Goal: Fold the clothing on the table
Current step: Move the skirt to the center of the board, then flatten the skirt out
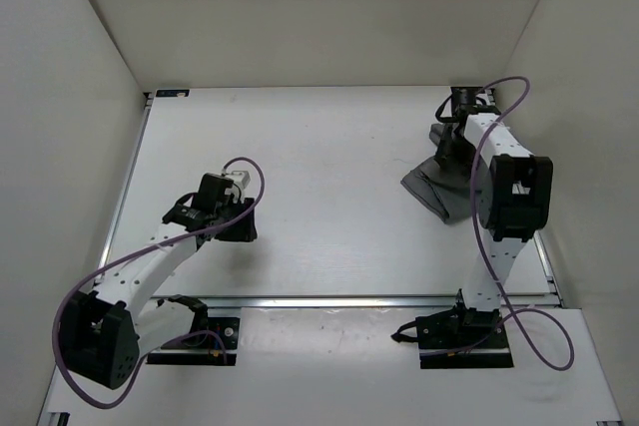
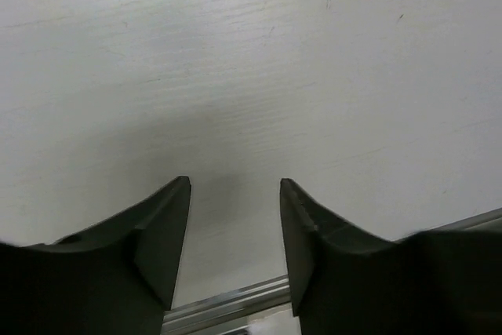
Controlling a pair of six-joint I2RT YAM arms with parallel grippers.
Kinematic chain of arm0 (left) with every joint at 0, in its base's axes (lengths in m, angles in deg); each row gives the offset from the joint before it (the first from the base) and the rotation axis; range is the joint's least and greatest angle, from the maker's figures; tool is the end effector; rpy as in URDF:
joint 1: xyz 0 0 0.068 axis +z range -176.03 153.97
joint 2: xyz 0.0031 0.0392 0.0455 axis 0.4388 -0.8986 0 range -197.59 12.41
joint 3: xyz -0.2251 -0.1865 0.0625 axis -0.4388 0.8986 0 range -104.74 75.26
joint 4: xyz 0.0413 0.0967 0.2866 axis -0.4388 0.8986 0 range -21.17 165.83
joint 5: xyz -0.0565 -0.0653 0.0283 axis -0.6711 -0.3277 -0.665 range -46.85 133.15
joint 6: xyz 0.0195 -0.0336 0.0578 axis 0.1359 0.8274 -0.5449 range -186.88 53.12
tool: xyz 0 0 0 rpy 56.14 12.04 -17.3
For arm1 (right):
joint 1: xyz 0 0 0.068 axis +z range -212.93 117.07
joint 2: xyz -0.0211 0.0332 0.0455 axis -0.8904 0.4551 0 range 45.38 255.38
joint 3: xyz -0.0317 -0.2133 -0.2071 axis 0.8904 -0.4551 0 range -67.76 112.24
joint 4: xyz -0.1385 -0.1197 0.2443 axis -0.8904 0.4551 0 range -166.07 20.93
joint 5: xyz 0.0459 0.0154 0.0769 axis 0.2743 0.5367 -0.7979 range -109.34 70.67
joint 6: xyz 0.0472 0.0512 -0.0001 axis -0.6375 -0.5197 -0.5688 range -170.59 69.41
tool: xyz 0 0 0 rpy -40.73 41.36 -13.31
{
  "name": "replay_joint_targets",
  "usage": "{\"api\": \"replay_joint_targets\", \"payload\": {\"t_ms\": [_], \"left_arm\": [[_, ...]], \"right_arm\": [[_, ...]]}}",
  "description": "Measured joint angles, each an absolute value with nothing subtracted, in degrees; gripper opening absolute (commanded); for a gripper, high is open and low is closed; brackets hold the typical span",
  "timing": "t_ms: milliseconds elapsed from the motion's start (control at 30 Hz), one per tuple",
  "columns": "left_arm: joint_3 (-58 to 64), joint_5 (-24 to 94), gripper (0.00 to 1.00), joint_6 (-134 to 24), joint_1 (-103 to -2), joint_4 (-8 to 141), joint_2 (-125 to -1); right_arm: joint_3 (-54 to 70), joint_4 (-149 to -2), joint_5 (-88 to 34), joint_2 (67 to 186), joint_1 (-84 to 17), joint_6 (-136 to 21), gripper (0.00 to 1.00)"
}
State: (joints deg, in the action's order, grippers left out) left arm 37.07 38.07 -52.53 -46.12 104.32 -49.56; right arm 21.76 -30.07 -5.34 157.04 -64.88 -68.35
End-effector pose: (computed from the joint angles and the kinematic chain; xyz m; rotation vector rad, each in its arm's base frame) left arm 0.2243 -0.0875 0.1956 0.1641 2.6312 -0.3261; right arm 0.4670 -0.0296 0.2100 0.5292 2.6688 -0.2585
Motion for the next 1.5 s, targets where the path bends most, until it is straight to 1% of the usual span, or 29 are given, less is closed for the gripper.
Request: {"api": "replay_joint_targets", "payload": {"t_ms": [33, 67, 100, 167, 233, 300, 367, 500, 567, 600, 667, 700, 800, 833, 867, 900, 933, 967, 1000, 1067, 1100, 1133, 1200, 1267, 1300, 1333, 1400, 1433, 1500], "left_arm": [[37.07, 37.98, 0.25, -52.4, -46.17, 104.25, -49.36], [37.07, 37.74, 0.12, -52.8, -46.15, 104.25, -49.23], [37.07, 37.54, 0.05, -52.77, -46.04, 104.08, -49.08], [37.07, 36.67, 0.0, -53.3, -45.29, 103.9, -48.97], [37.07, 35.86, 0.0, -53.39, -43.5, 103.55, -48.8], [37.2, 35.03, 0.0, -52.32, -40.09, 102.83, -47.88], [37.04, 35.38, 0.0, -51.4, -38.17, 102.59, -47.24], [34.25, 36.54, 0.0, -51.0, -37.84, 103.38, -47.73], [31.27, 37.72, 0.0, -51.2, -37.71, 103.93, -48.32], [29.76, 38.35, 0.01, -51.44, -37.6, 104.3, -48.75], [25.77, 39.7, 0.0, -51.68, -37.27, 104.84, -50.46], [23.8, 40.21, 0.01, -51.81, -37.03, 104.87, -51.38], [19.75, 41.17, 0.03, -51.57, -36.2, 105.02, -53.08], [18.99, 41.37, 0.03, -51.53, -35.96, 105.06, -53.28], [18.49, 41.72, 0.05, -51.49, -35.85, 105.17, -53.34], [18.22, 42.31, 0.12, -51.49, -35.9, 105.3, -53.34], [18.2, 42.57, 0.19, -51.66, -36.0, 105.3, -53.34], [18.27, 42.57, 0.2, -51.68, -36.27, 105.41, -53.36], [18.55, 42.24, 0.22, -51.57, -36.64, 105.35, -53.36], [20.34, 40.95, 0.29, -51.09, -37.38, 104.23, -53.08], [22.09, 40.03, 0.34, -50.46, -37.88, 103.42, -52.67], [24.21, 39.2, 0.38, -49.82, -38.54, 102.22, -52.16], [29.98, 37.65, 0.41, -47.07, -41.97, 99.9, -51.38], [32.13, 37.15, 0.42, -45.04, -45.14, 98.83, -51.9], [32.45, 37.13, 0.43, -43.86, -47.04, 98.11, -52.73], [32.45, 37.1, 0.41, -42.63, -48.9, 96.73, -54.11], [32.15, 36.89, 0.44, -40.64, -51.52, 94.31, -57.19], [31.97, 36.91, 0.47, -39.2, -53.23, 92.98, -59.51], [31.93, 37.02, 0.49, -37.32, -55.15, 91.55, -62.33]], "right_arm": [[22.52, -29.22, -5.36, 158.64, -64.84, -68.13, 0.11], [23.27, -28.59, -5.49, 160.06, -64.8, -68.0, 0.0], [23.79, -28.3, -5.47, 160.86, -64.56, -68.26, 0.01], [23.86, -28.24, -5.69, 160.78, -64.14, -68.48, 0.0], [23.86, -28.96, -7.87, 158.98, -63.4, -68.39, 0.0], [25.19, -30.18, -14.08, 155.55, -61.26, -68.37, 0.0], [31.83, -28.87, -20.61, 154.66, -58.63, -68.48, 0.0], [50.76, -28.94, -30.32, 154.29, -52.53, -69.29, 0.0], [54.65, -30.99, -34.3, 151.97, -50.15, -70.44, 0.0], [54.39, -31.89, -36.02, 149.59, -49.41, -71.3, 0.0], [47.55, -34.81, -38.91, 142.7, -49.69, -72.76, 0.0], [42.89, -35.43, -40.0, 139.16, -50.5, -73.46, 0.0], [22.83, -37.87, -43.0, 127.86, -55.62, -75.1, 0.0], [15.44, -38.88, -43.1, 124.98, -57.54, -75.32, 0.02], [9.52, -38.29, -42.62, 123.03, -59.05, -75.38, 0.09], [3.05, -37.42, -41.68, 121.63, -60.88, -75.41, 0.25], [-2.74, -36.41, -40.55, 121.02, -62.44, -75.19, 0.29], [-7.38, -34.97, -39.48, 120.95, -63.66, -74.79, 0.33], [-11.22, -33.37, -38.27, 121.17, -64.8, -74.38, 0.41], [-15.66, -30.25, -34.76, 121.28, -65.65, -74.12, 0.51], [-16.38, -28.67, -32.74, 121.26, -65.28, -74.01, 0.55], [-16.43, -28.02, -30.73, 121.24, -64.42, -74.09, 0.55], [-16.43, -28.39, -27.04, 120.32, -61.21, -74.6, 0.55], [-16.69, -28.74, -25.53, 119.62, -58.72, -75.56, 0.55], [-17.17, -29.04, -24.37, 119.07, -57.01, -76.39, 0.55], [-17.78, -29.07, -23.39, 118.64, -55.59, -77.15, 0.55], [-19.31, -29.09, -21.36, 118.0, -52.58, -78.64, 0.55], [-20.01, -28.89, -20.53, 118.0, -51.29, -79.25, 0.56], [-21.06, -28.8, -19.32, 118.24, -50.11, -79.95, 0.55]]}}
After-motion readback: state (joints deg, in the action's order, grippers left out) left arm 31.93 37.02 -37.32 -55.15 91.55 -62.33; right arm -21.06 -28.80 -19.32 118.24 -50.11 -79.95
